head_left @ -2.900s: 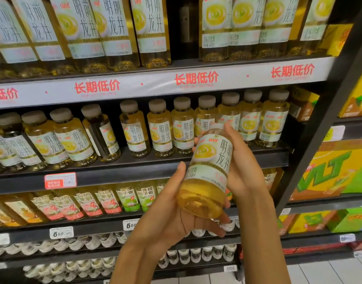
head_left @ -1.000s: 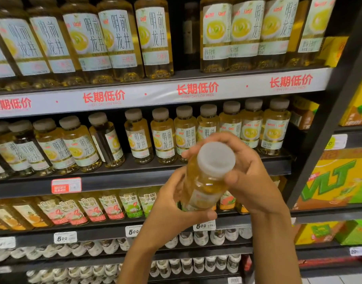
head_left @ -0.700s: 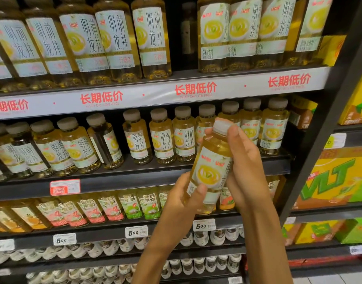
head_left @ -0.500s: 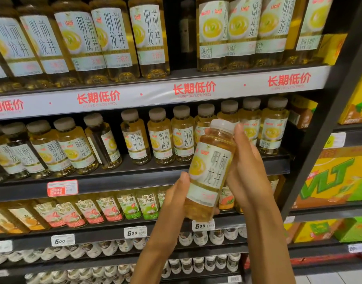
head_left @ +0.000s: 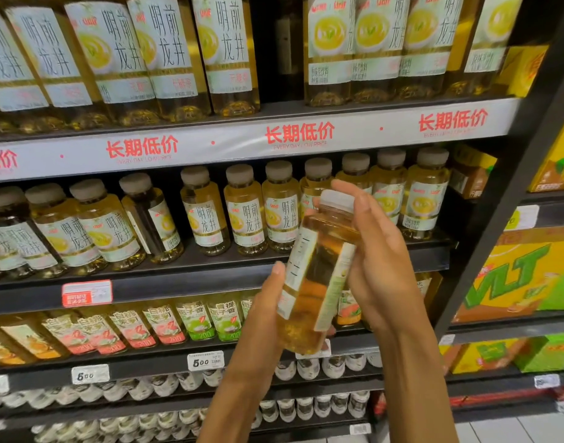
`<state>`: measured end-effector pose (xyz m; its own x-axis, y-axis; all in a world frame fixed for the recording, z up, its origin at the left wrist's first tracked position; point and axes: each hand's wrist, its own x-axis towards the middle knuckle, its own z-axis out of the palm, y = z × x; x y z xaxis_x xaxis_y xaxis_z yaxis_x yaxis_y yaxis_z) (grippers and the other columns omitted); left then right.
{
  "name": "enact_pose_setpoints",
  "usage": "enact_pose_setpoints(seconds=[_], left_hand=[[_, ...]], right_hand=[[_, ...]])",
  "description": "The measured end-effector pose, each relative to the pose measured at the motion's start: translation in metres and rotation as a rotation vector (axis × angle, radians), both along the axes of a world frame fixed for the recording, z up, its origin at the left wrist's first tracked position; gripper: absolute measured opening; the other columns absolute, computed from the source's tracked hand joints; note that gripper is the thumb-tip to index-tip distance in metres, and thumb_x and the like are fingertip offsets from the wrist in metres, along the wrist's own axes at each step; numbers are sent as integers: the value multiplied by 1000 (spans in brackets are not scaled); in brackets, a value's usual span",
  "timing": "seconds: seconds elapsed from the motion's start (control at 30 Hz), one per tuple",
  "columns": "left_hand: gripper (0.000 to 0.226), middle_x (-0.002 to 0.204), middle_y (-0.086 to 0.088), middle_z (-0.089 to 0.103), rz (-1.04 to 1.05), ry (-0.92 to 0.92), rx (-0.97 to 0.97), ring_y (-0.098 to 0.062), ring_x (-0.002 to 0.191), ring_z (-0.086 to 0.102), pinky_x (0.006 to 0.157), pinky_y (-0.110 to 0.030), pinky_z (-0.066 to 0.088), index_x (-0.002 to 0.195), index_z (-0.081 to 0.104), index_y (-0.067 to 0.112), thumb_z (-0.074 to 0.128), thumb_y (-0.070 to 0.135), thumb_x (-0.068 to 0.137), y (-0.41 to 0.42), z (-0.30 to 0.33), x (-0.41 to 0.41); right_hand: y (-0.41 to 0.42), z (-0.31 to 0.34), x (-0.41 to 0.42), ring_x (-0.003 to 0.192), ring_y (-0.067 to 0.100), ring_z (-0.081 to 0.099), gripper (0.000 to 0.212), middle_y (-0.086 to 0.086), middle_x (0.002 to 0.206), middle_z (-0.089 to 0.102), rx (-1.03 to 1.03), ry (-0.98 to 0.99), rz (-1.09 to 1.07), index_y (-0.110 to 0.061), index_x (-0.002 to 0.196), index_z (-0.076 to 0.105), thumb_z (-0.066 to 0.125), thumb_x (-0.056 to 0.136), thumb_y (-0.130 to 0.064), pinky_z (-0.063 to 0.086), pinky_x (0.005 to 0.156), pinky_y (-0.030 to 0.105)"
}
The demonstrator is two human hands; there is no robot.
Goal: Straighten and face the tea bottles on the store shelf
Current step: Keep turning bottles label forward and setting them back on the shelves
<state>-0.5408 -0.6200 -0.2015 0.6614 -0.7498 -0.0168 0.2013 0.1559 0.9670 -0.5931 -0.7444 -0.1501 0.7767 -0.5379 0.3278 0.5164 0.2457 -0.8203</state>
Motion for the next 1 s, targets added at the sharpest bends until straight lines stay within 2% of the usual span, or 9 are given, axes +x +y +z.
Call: enact_pose_setpoints(seconds=[0.13, 0.23, 0.3, 0.47, 0.57, 0.67, 0.77, 0.9, 1.0], left_hand=[[71, 81, -22, 67, -221, 185, -58, -29, 62, 65, 57, -34, 54, 105, 69, 3, 27, 58, 95, 4, -3, 1], [61, 103, -13, 72, -43, -7, 83, -27, 91, 69, 89, -47, 52, 112, 69, 17, 33, 62, 91, 2, -6, 4], [55, 109, -2, 73, 80, -97, 106, -19, 105, 67, 99, -47, 46, 109, 70, 26, 39, 64, 87, 4, 0, 6], [36, 103, 18, 72, 74, -228, 74, 2, 98, 66, 76, -15, 53, 94, 69, 52, 44, 71, 77, 1, 4, 0], [49, 109, 7, 72, 60, -90, 56, -8, 100, 68, 87, -31, 53, 101, 71, 45, 41, 73, 74, 2, -1, 2], [65, 94, -16, 72, -66, 39, 7, -26, 78, 70, 68, -37, 55, 106, 72, 18, 34, 67, 85, 5, -4, 5], [70, 93, -20, 71, -134, 52, 35, -30, 76, 69, 70, -39, 56, 109, 70, 11, 28, 64, 91, 3, -6, 4], [71, 117, 0, 69, 26, -80, 162, -16, 110, 64, 101, -43, 46, 118, 66, 30, 34, 78, 76, 3, -3, 3], [61, 112, 18, 69, 25, -184, 164, 0, 108, 62, 93, -26, 49, 108, 66, 49, 35, 86, 70, 1, -1, -1]], right_hand=[[0, 0, 3, 99, 28, 69, 45, 10, 102, 72, 36, -16, 114, -17, 117, 61, 58, 81, -43, 57, 83, 38], [0, 1, 1, 92, 24, 68, 38, 9, 95, 72, 34, -22, 89, -18, 110, 64, 60, 80, -40, 57, 77, 33], [0, 3, -2, 90, 19, 69, 37, 5, 95, 73, -38, -4, 24, -18, 110, 62, 61, 81, -41, 57, 74, 29], [0, 3, 0, 91, 14, 68, 36, 1, 99, 73, -67, 42, -28, -22, 110, 63, 55, 80, -41, 57, 81, 30], [-2, 3, 0, 100, 17, 67, 39, 4, 109, 71, -44, 50, 72, -22, 117, 62, 53, 83, -40, 55, 87, 31], [-3, 2, 2, 102, 23, 68, 40, 9, 108, 71, 10, 46, 168, -16, 123, 57, 52, 88, -34, 56, 85, 33], [0, -1, 6, 91, 25, 70, 39, 9, 93, 72, 55, 1, 181, -14, 117, 59, 56, 86, -36, 58, 80, 35], [-2, -1, 3, 88, 20, 69, 34, 6, 91, 73, -25, 21, 57, -20, 107, 63, 63, 80, -40, 56, 75, 30], [-4, 0, 3, 91, 15, 69, 30, 3, 94, 74, -85, 78, -33, -24, 106, 63, 60, 81, -40, 57, 78, 29]])
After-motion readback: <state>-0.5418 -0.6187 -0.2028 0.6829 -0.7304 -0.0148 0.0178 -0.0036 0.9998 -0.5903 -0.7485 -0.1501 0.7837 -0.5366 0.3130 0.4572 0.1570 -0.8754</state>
